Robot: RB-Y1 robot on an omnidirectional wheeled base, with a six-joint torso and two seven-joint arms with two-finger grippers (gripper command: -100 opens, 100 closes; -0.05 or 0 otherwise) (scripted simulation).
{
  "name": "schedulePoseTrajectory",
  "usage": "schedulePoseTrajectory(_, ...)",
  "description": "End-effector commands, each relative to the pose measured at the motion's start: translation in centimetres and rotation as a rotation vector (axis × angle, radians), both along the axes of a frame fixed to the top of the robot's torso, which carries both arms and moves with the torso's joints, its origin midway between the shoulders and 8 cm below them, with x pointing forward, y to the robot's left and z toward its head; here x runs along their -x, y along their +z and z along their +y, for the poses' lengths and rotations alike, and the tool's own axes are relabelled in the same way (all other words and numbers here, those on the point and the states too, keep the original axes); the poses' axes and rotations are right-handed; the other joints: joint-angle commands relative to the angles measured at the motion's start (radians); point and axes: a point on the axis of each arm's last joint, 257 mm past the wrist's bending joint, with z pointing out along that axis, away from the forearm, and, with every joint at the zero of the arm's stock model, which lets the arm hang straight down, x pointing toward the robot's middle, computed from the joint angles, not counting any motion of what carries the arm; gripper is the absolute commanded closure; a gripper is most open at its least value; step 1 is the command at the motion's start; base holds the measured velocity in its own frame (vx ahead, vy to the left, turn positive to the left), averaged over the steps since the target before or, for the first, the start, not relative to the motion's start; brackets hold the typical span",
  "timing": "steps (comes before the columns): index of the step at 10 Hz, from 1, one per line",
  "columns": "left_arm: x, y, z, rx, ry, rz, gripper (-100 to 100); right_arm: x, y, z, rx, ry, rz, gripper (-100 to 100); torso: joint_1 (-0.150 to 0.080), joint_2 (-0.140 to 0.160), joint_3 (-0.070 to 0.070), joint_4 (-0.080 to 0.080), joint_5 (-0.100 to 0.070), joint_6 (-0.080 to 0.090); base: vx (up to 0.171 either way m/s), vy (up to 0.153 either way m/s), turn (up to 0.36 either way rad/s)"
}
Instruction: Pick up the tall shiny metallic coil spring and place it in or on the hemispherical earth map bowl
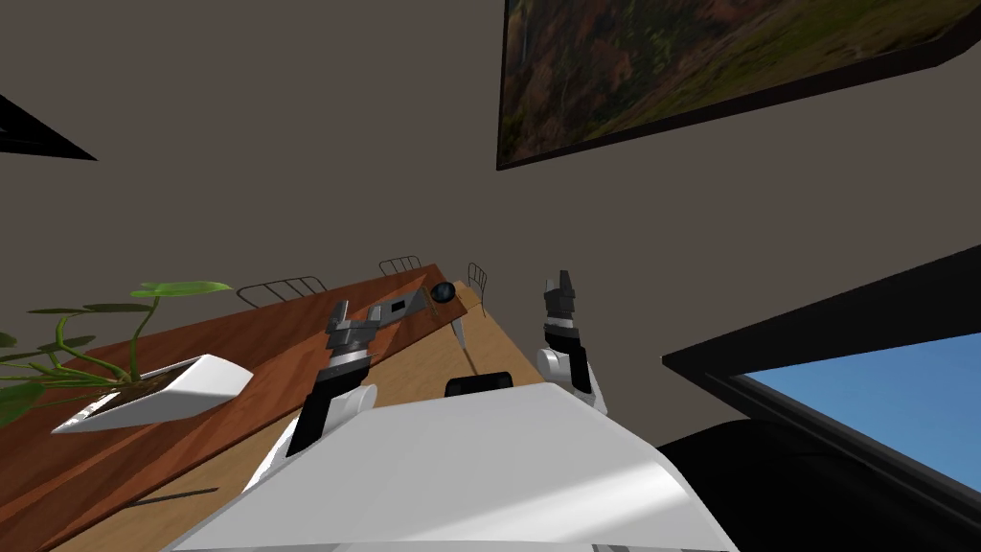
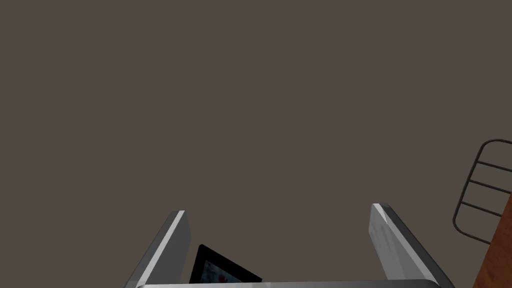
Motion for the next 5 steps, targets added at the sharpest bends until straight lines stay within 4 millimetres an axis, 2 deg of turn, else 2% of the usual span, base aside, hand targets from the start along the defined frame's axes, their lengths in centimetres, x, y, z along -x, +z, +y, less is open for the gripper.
schedulePoseTrajectory(1,0.1,-1.8,1.1,0.055,0.006,0.019,-100,0.0,0.0,0.0,0.0,0.0,0.0,0,0.0,0.0,0.0,0.0,0.0,0.0,0.004,0.005,0.083)
schedulePoseTrajectory(5,-0.2,-7.0,3.5,0.214,0.019,0.073,-100,0.0,0.0,0.0,0.0,0.0,0.0,0,-0.001,-0.002,-0.001,0.0,0.0,0.0,0.025,-0.009,0.038)
